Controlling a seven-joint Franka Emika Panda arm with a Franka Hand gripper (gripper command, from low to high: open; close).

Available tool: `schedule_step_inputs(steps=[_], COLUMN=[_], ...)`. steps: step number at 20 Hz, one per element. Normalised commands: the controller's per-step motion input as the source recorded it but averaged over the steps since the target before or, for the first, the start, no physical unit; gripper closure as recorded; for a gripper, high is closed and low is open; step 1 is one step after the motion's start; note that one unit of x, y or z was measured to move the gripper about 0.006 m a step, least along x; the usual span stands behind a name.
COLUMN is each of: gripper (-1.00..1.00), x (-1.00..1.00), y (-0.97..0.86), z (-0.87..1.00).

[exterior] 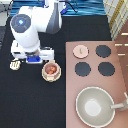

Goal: Take the lid off the pot, put the pot on the plate, and use the tool to push the pot to the front of the table.

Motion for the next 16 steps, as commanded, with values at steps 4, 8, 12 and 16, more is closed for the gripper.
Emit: schedule_step_inputs(steps=[4, 8, 12, 16], gripper=[-1.0, -1.0, -1.0, -1.0], x=[-0.43, -0.59, -0.75, -0.91], y=[-0.74, -0.64, -0.48, -0.27], z=[0.24, 0.19, 0.07, -0.04])
